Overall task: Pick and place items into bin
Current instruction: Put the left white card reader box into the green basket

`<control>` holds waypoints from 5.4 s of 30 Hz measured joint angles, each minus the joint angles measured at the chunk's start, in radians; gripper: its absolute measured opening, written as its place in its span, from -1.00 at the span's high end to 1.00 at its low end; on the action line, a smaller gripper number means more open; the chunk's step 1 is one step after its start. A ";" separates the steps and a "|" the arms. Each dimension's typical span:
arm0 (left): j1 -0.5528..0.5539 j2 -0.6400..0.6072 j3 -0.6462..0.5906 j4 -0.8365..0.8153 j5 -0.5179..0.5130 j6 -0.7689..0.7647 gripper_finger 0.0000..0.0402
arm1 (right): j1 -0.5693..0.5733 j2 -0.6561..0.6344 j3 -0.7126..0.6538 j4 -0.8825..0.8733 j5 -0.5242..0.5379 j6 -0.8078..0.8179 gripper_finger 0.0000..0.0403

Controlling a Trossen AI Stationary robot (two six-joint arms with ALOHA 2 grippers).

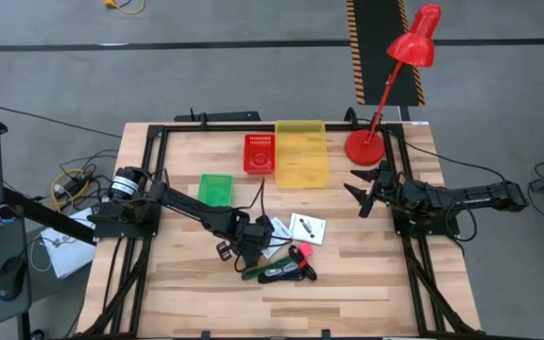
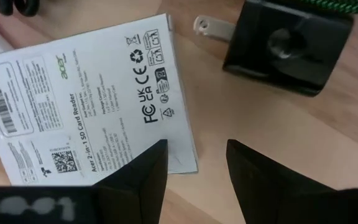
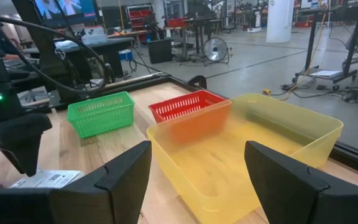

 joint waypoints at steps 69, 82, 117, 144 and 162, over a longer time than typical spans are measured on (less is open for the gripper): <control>-0.065 0.005 0.017 -0.100 -0.164 -0.120 1.00 | 0.000 0.000 0.000 0.000 0.000 0.000 -0.27; -0.073 0.004 0.096 -0.217 -0.243 -0.156 1.00 | 0.000 0.000 0.000 0.000 0.000 0.000 -0.27; -0.092 -0.166 0.124 -0.343 -0.400 -0.336 1.00 | 0.000 0.000 0.000 0.000 0.000 0.000 -0.27; -0.021 -0.164 -0.020 -0.101 -0.166 -0.319 0.38 | 0.000 0.000 0.000 0.000 0.000 0.000 -0.27; -0.046 -0.129 -0.084 0.006 -0.169 -0.378 0.19 | 0.000 -0.001 0.000 0.001 0.000 0.000 -0.27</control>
